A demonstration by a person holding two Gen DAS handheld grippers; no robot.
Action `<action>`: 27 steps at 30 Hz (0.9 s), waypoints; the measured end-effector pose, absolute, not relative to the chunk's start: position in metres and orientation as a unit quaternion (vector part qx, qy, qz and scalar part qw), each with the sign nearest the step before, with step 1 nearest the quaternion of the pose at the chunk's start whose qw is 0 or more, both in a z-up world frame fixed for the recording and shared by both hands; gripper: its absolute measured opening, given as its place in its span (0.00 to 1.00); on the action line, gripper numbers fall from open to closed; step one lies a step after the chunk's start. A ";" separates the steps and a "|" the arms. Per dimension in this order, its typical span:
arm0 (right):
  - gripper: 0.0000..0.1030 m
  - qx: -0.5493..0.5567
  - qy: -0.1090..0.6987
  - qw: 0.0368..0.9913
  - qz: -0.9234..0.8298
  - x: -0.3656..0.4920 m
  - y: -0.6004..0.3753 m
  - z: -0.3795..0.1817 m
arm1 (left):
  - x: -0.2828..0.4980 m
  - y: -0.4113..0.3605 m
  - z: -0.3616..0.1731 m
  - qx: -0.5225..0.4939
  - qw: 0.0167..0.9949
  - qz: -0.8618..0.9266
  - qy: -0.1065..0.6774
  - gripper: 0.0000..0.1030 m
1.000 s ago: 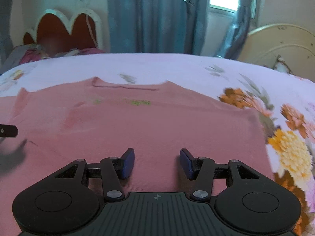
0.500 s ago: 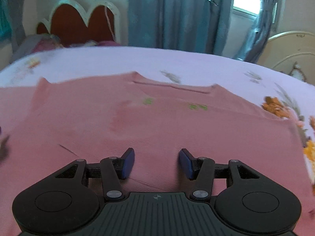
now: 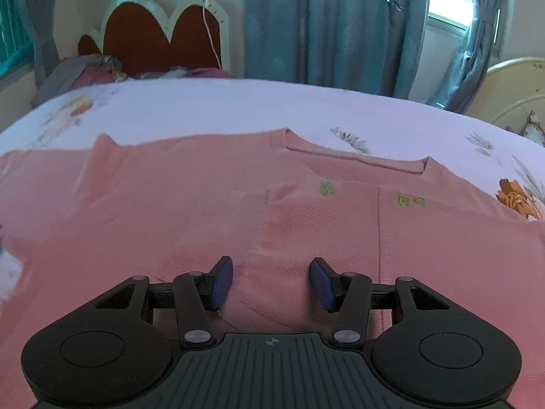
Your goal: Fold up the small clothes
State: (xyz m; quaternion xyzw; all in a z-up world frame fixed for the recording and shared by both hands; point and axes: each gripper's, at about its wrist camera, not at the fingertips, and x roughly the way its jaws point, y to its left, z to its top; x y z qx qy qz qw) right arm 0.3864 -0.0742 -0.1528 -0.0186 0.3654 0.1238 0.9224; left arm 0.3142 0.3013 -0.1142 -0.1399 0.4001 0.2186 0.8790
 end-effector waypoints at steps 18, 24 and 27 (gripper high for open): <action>0.49 -0.029 0.372 0.920 0.117 0.385 -0.066 -0.159 | 0.334 0.420 -0.133 -0.263 0.860 0.277 0.340 0.68; 0.49 -0.031 0.377 0.918 0.116 0.387 -0.065 -0.154 | 0.342 0.438 -0.136 -0.277 0.860 0.288 0.318 0.35; 0.49 -0.019 0.366 0.924 0.107 0.387 -0.069 -0.149 | 0.341 0.440 -0.139 -0.272 0.863 0.289 0.312 0.16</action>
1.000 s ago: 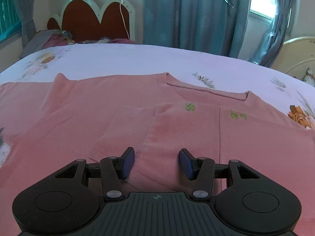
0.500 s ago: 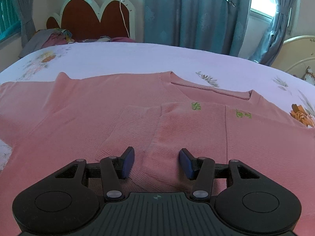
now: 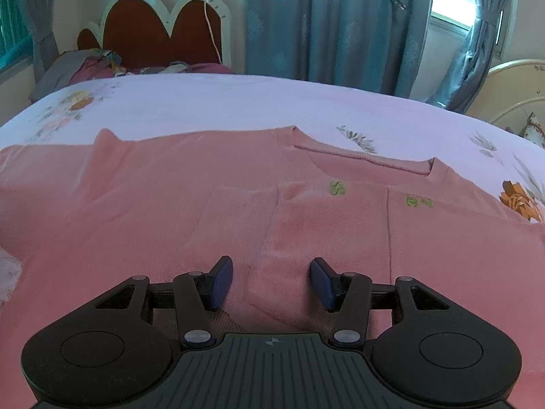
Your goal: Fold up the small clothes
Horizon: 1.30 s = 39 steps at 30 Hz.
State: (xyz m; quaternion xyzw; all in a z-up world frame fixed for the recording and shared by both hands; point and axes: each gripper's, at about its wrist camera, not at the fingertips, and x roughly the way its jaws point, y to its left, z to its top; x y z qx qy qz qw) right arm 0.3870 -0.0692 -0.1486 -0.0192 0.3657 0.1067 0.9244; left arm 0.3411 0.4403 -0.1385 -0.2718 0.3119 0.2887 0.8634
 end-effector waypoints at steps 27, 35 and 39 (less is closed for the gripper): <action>0.49 0.049 0.343 0.937 0.055 0.352 -0.152 -0.129 | 0.378 0.122 -0.051 -0.092 0.959 -0.104 0.249 0.05; 0.49 0.062 0.346 0.936 0.029 0.329 -0.198 -0.124 | 0.386 0.019 -0.117 -0.021 0.913 -0.205 0.351 0.16; 0.50 0.072 0.344 0.935 0.045 0.322 -0.201 -0.122 | 0.372 0.014 -0.130 0.017 0.911 -0.194 0.362 0.34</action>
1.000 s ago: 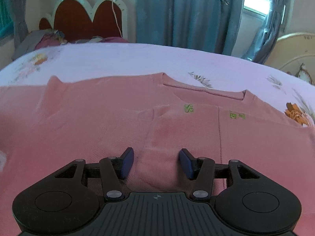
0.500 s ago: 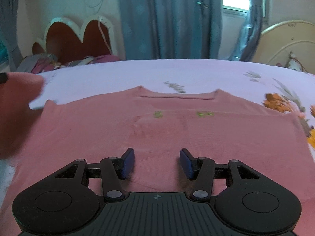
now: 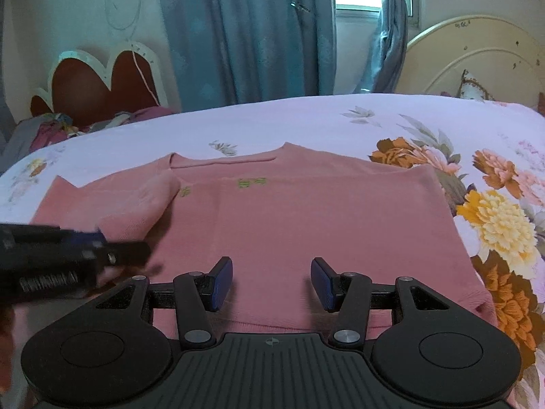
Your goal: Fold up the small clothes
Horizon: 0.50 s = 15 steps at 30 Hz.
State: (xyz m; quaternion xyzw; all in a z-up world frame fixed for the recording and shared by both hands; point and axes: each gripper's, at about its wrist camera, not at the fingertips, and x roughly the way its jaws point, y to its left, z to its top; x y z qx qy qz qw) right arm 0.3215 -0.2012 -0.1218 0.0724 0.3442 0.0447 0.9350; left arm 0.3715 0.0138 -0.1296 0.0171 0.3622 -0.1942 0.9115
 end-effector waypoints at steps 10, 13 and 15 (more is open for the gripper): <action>0.49 0.026 0.331 0.933 0.141 0.323 -0.139 -0.114 | 0.341 0.094 -0.120 0.024 0.934 -0.048 0.352 0.59; 0.49 -0.013 0.335 0.929 0.155 0.324 -0.117 -0.122 | 0.335 0.117 -0.124 0.023 0.932 -0.009 0.361 0.59; 0.49 -0.037 0.337 0.927 0.162 0.326 -0.104 -0.128 | 0.329 0.130 -0.129 0.019 0.929 0.010 0.370 0.59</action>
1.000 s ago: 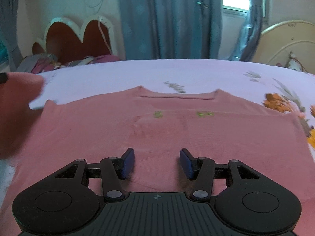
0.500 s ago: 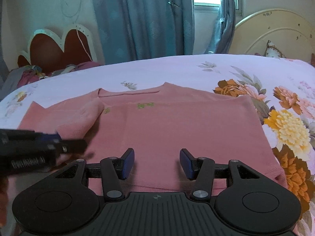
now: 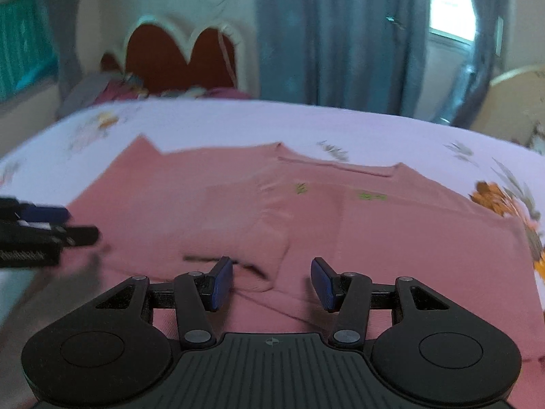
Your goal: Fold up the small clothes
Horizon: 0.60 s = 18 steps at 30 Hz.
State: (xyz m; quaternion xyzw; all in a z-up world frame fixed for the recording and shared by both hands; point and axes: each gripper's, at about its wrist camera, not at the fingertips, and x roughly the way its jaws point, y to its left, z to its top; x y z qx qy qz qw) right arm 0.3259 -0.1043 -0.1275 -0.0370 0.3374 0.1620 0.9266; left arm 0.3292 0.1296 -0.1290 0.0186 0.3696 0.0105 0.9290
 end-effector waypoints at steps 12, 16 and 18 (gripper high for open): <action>0.14 -0.117 0.306 0.930 0.167 0.356 -0.070 -0.144 | 0.313 0.150 -0.145 0.013 0.923 0.055 0.381 0.61; 0.13 -0.038 0.301 0.942 0.144 0.360 -0.099 -0.128 | 0.323 0.152 -0.146 0.019 0.926 0.068 0.372 0.50; 0.13 0.013 0.297 0.947 0.121 0.360 -0.126 -0.117 | 0.327 0.151 -0.145 0.023 0.927 0.065 0.368 0.39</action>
